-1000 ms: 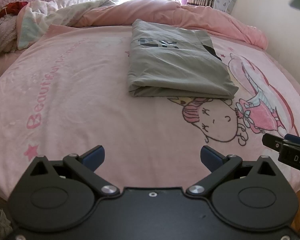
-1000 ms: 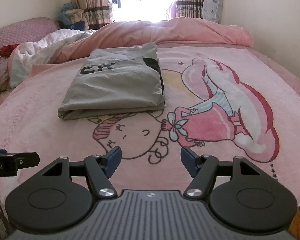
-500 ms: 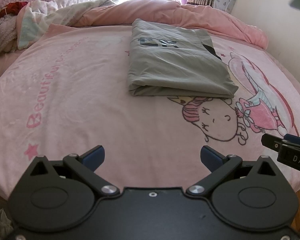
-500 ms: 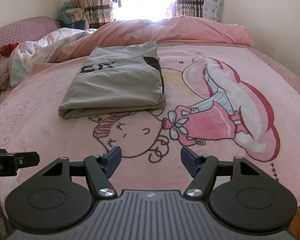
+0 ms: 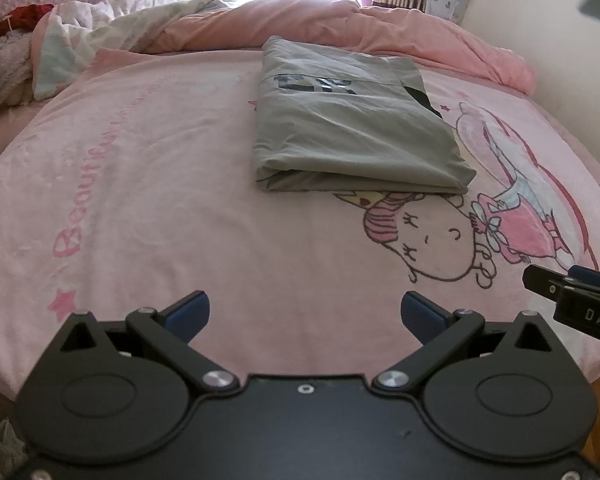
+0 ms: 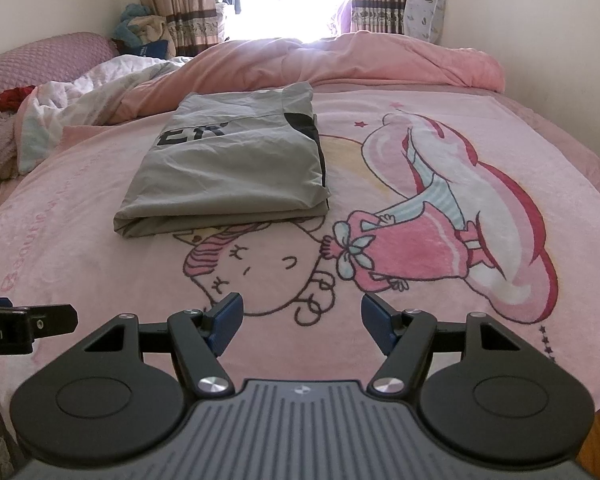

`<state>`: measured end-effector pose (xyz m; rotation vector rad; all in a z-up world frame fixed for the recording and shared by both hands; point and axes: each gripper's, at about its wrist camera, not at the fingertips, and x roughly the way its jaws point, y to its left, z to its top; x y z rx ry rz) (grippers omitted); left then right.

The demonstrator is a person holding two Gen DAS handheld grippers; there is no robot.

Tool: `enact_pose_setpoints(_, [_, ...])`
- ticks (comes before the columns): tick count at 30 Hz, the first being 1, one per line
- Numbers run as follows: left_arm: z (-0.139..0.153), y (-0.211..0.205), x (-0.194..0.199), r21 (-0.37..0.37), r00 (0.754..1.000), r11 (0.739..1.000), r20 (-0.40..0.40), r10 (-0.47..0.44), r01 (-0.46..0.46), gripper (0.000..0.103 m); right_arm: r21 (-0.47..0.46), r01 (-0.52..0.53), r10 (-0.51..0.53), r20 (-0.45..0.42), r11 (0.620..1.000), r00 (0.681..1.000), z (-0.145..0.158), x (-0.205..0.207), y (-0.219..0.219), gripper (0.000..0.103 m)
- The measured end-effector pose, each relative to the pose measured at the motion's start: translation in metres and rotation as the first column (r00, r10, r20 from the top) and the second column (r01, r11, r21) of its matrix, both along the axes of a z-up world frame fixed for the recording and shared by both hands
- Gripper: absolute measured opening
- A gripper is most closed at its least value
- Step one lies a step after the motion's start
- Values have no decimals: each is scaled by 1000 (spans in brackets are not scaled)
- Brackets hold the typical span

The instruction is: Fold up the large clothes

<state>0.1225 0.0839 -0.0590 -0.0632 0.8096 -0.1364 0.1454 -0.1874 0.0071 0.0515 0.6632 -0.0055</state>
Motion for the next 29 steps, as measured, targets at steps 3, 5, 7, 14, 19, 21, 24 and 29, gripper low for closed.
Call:
enact_pose_setpoints(3, [0, 1, 1, -4, 1000, 1000, -1, -7, 7, 103, 0, 1, -1, 1, 1000, 1000, 0, 0, 0, 80])
enact_pose_setpoints(5, [0, 4, 2, -9, 1000, 1000, -5, -13, 13, 103, 0, 1, -1, 0, 1000, 1000, 0, 0, 0, 80])
enact_pose_setpoints(7, [0, 5, 3, -11, 1000, 1000, -7, -17, 17, 103, 0, 1, -1, -2, 1000, 1000, 0, 1, 0, 80])
enact_pose_setpoints(14, [-1, 5, 5, -5, 1000, 1000, -7, -16, 16, 103, 0, 0, 0, -4, 1000, 1000, 0, 1, 0, 80])
enact_pose_setpoints(19, [-1, 4, 6, 0, 1000, 1000, -2, -19, 19, 103, -3, -1, 1, -8, 1000, 1000, 0, 4, 0, 80])
enact_pose_setpoints(21, [-1, 3, 5, -1, 1000, 1000, 1, -19, 19, 103, -3, -1, 1, -7, 1000, 1000, 0, 4, 1, 80])
enact_pose_setpoints(24, [-1, 3, 6, -3, 1000, 1000, 1, -19, 19, 103, -3, -1, 1, -8, 1000, 1000, 0, 4, 1, 80])
enact_pose_setpoints(29, [-1, 3, 8, -3, 1000, 1000, -6, -26, 26, 103, -5, 1, -1, -12, 1000, 1000, -1, 8, 0, 80])
